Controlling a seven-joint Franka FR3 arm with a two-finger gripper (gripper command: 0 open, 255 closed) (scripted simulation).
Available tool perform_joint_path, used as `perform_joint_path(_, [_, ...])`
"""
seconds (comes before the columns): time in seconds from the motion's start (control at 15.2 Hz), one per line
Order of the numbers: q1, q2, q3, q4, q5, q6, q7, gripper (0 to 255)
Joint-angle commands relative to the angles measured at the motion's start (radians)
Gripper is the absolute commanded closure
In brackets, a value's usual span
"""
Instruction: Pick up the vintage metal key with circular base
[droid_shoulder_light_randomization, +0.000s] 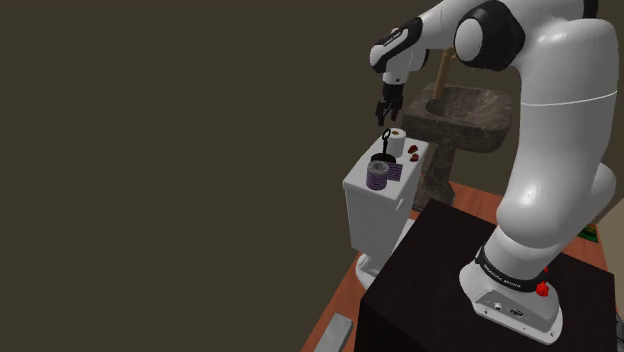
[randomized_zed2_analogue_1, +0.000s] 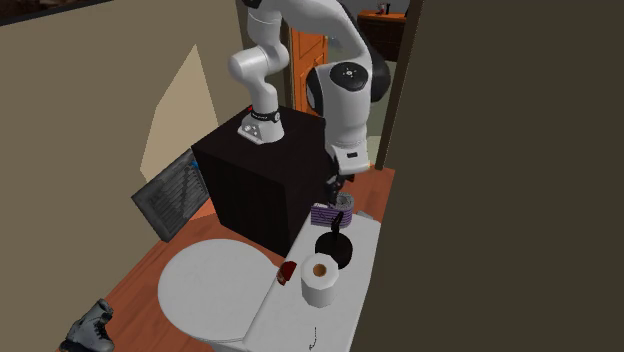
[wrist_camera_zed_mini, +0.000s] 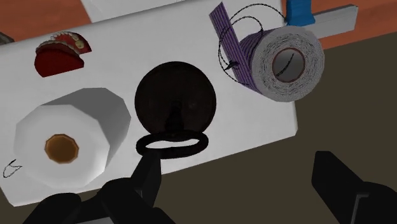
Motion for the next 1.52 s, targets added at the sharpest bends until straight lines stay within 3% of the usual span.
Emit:
perform_joint_path(0.0, [-0.036,0.088,0.001,0.087,0.031,-0.014,-0.022,0])
perform_joint_path(0.13, [-0.066,0.154,0.004,0.159,0.051,-0.031,-0.032,0])
perform_joint_path(0.73, [-0.072,0.202,0.017,0.13,0.072,0.044,-0.05,0])
perform_joint_path(0.79, [-0.072,0.201,0.016,0.128,0.072,0.044,-0.051,255])
perform_joint_path(1.45, [-0.071,0.195,0.015,0.133,0.069,0.034,-0.047,255])
